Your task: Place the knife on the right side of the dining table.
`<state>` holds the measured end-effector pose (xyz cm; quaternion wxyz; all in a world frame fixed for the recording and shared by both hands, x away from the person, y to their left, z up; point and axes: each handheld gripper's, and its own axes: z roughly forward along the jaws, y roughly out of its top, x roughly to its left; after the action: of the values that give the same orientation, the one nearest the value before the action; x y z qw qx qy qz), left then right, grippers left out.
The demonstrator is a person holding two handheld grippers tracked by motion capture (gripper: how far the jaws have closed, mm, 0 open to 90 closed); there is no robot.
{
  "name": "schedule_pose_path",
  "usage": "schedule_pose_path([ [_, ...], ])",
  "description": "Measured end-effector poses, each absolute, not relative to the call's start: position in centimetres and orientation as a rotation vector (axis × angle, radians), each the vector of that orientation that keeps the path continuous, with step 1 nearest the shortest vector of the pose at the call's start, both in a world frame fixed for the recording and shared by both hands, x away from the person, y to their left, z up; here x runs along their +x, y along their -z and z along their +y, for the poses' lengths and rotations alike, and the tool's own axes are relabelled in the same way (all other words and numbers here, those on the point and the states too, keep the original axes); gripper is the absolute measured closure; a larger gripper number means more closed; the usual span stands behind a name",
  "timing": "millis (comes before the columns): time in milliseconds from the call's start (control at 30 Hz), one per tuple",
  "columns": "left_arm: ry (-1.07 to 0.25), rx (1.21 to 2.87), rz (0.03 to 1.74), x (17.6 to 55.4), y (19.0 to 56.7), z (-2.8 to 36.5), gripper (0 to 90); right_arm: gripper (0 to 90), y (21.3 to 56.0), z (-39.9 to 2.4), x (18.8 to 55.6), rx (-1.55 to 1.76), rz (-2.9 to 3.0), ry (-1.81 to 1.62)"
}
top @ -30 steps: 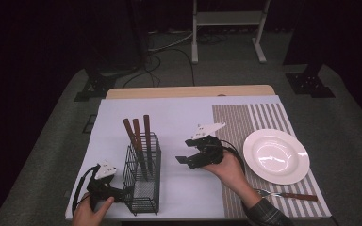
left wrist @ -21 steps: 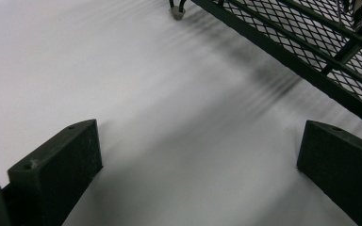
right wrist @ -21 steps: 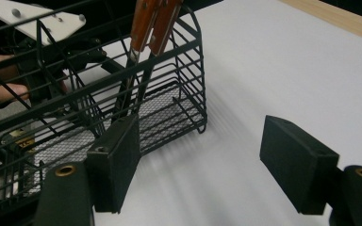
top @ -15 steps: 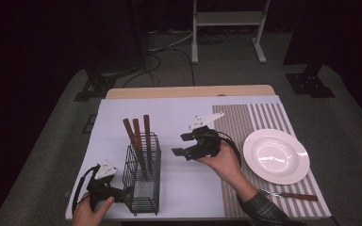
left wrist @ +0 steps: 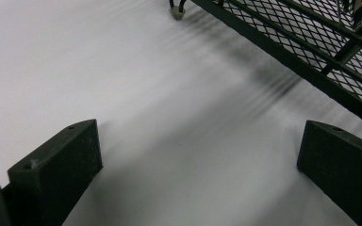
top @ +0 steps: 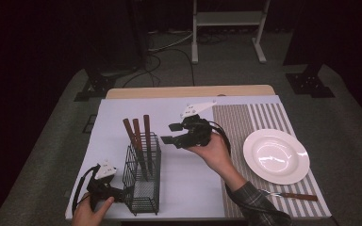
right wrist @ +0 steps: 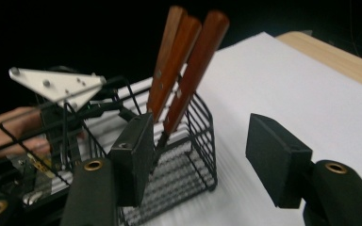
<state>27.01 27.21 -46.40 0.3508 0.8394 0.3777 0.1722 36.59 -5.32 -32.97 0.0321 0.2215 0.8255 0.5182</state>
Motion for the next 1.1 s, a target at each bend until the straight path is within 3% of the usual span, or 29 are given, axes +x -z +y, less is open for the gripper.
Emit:
schedule_pose_path([
  [1100,-0.446,2.179,0.976,27.0,46.4,27.2,0.0,53.7,32.6,-0.1,40.9,0.729,2.517,-1.757],
])
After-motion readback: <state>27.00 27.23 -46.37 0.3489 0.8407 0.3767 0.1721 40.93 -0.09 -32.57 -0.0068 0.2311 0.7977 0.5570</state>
